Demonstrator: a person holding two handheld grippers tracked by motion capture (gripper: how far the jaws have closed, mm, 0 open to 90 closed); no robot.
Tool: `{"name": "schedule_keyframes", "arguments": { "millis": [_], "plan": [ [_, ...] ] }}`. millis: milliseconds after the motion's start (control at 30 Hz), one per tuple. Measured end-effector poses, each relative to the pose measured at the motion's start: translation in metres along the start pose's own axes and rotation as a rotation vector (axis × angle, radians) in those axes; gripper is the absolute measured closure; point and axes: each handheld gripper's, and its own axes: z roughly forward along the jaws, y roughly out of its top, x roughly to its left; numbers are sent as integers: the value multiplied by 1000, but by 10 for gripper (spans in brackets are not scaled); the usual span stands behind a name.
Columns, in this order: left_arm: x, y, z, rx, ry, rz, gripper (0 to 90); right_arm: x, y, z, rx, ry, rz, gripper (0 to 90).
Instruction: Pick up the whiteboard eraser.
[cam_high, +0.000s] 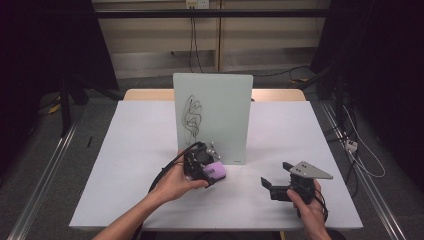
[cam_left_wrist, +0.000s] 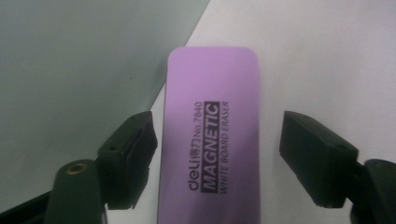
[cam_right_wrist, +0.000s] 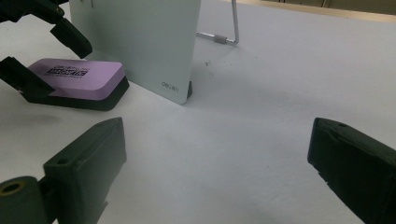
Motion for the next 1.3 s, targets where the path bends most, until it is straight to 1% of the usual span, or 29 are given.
{"name": "schedule_keyframes", "arguments": {
  "millis": [33,67,133,200,233,267,300,367,567,667,767,800,833,933,1000,1067,1133,1200,1267,1300],
  "plan": [
    [1,0,1,-2,-5,0,302,0,0,0,0,0,-2,42],
    [1,0,2,3,-3,1,357,0,0,0,1,1,-4,42],
    [2,-1,5,12,-2,17,357,0,0,0,-1,-3,-7,42],
    [2,-1,7,19,4,13,358,0,0,0,0,-3,-3,42],
    [2,-2,8,19,7,8,390,0,0,0,2,-3,-6,42],
    [3,-2,9,25,6,17,390,0,0,0,2,-3,-6,42],
    [3,-2,9,23,3,10,393,0,0,0,3,0,-8,42],
    [5,-3,10,24,-11,9,393,0,0,0,4,3,-10,42],
    [4,-2,12,33,-12,-1,390,0,0,0,5,1,-10,43],
    [4,-2,13,37,-9,2,389,0,0,0,6,-7,-12,43],
    [4,-2,13,48,-7,4,390,0,0,0,7,-5,-11,43],
    [5,-2,13,50,-13,7,390,0,0,1,5,0,-15,43],
    [5,-3,14,41,-22,6,389,1,0,1,5,0,-15,43],
    [5,-3,13,37,-24,-7,363,1,0,1,5,1,-15,42],
    [5,-2,13,41,-23,-1,363,1,0,1,6,0,-15,42],
    [4,-2,13,36,-20,-6,363,1,0,1,6,2,-15,42],
    [4,-2,13,45,-23,-3,363,1,0,1,9,2,-15,42],
    [5,-3,14,32,-20,-6,364,1,0,1,10,4,-15,42],
    [5,-4,13,34,-20,-4,382,1,0,1,10,4,-14,42],
    [5,-4,13,31,-5,-5,391,1,0,1,11,5,-14,43]
  ]
}}
